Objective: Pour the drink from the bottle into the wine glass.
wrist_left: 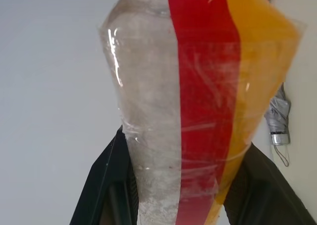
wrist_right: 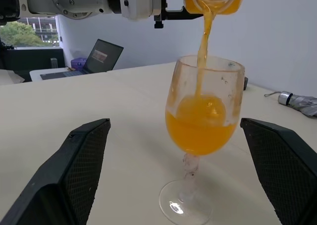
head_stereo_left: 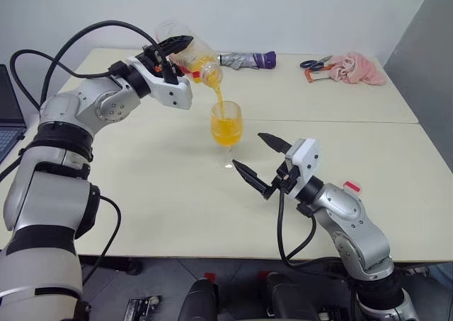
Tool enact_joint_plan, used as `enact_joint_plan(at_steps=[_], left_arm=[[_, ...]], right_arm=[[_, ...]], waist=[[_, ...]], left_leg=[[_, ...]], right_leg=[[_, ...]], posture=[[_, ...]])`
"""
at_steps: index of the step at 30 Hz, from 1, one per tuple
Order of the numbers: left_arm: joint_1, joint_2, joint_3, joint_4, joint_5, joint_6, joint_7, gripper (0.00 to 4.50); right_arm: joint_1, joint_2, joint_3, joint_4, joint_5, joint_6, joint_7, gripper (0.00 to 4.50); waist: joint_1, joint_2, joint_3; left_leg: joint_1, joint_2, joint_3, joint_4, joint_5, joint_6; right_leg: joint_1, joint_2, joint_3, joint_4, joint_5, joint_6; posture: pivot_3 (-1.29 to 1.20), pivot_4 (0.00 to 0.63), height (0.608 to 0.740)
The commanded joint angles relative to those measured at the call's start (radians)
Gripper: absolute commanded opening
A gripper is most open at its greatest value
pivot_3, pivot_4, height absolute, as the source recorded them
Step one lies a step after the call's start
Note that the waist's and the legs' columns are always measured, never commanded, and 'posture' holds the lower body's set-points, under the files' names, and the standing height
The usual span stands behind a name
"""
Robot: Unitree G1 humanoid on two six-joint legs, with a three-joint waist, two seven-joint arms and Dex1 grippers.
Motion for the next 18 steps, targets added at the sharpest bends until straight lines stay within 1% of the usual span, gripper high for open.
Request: enact_joint_plan(at_steps=[1, 14, 18], left_arm=[[-0.039, 0.017, 0.007, -0.009, -0.008, -0.007, 0.023, 1.71], [-0.032, 0.006, 0.009, -0.01, -0.021, -0.009, 0.011, 1.71], [-0.022, -0.008, 0.021, -0.007, -0.05, -0.009, -0.012, 1.71]], right_arm=[[-0.003, 0.004, 0.003, -0.027, -0.004, -0.018, -0.005, 4.5], [0.0, 0.006, 0.006, -0.029, -0.004, -0.017, -0.006, 4.5], [0.0, 0.008, 0.006, -0.028, -0.005, -0.019, -0.008, 4.5]], waist=[[0.0, 0.0, 0.0], [0.0, 0.0, 0.0], [0.0, 0.0, 0.0]], left_leg=[[0.0, 0.0, 0.0, 0.0, 0.0, 0.0], [0.0, 0.0, 0.0, 0.0, 0.0, 0.0], [0.0, 0.0, 0.0, 0.0, 0.0, 0.0]], right_leg=[[0.0, 0.0, 0.0, 0.0, 0.0, 0.0], [0.0, 0.0, 0.0, 0.0, 0.0, 0.0], [0.0, 0.0, 0.0, 0.0, 0.0, 0.0]], posture=[[0.0, 0.15, 0.74], [0.0, 0.15, 0.74], [0.0, 0.15, 0.74]])
